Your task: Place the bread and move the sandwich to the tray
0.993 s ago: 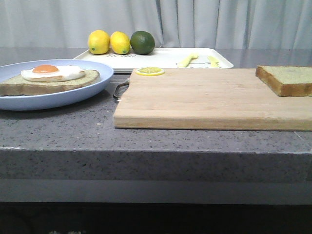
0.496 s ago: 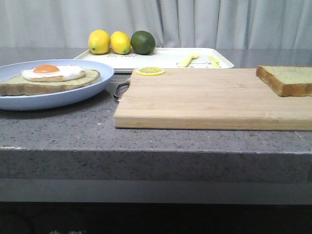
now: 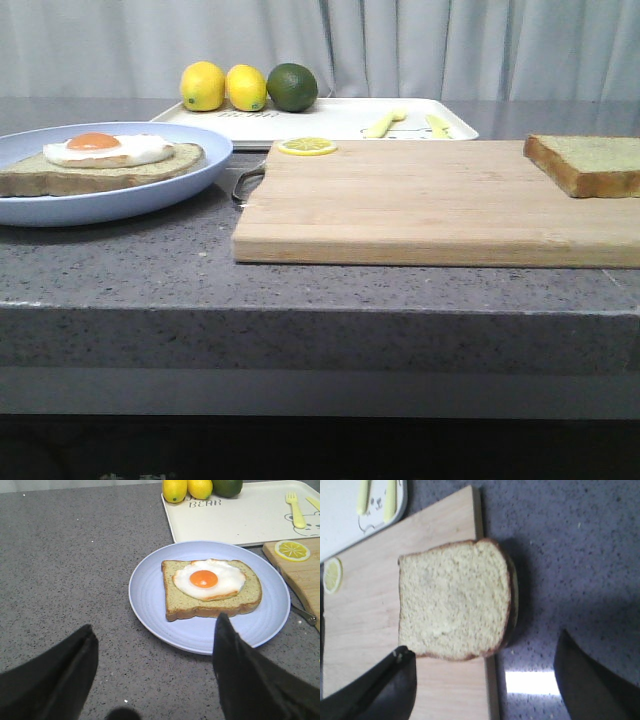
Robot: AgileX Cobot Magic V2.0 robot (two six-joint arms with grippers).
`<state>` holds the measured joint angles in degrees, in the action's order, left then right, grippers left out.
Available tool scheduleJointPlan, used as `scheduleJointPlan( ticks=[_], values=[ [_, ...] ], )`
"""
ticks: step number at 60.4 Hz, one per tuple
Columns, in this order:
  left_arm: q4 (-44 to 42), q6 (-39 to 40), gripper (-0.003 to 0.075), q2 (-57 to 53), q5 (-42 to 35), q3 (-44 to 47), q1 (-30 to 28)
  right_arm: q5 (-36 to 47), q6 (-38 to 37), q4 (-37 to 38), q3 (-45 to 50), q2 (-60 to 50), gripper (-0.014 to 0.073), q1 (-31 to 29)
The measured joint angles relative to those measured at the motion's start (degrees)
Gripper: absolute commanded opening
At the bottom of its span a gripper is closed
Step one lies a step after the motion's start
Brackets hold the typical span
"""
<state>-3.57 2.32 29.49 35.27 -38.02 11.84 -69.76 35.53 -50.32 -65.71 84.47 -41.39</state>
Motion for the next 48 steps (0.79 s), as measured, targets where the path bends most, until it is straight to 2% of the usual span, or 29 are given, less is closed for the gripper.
scheduleJointPlan(
  ticks=[9, 42, 48],
  values=[
    [0.0, 0.0, 0.0483, 0.0, 0.0, 0.0, 0.0, 0.6, 3.2, -5.2, 0.0, 6.8, 0.0580, -0.5],
    [-0.5, 0.0, 0.0483, 0.0, 0.0, 0.0, 0.0, 1.4, 5.9, -7.0, -0.2, 16.5, 0.0580, 8.0],
    [-0.7, 0.0, 0.0483, 0.0, 0.0, 0.0, 0.0, 1.4, 6.3, -7.4, -0.2, 16.7, 0.0538, 8.7]
  ],
)
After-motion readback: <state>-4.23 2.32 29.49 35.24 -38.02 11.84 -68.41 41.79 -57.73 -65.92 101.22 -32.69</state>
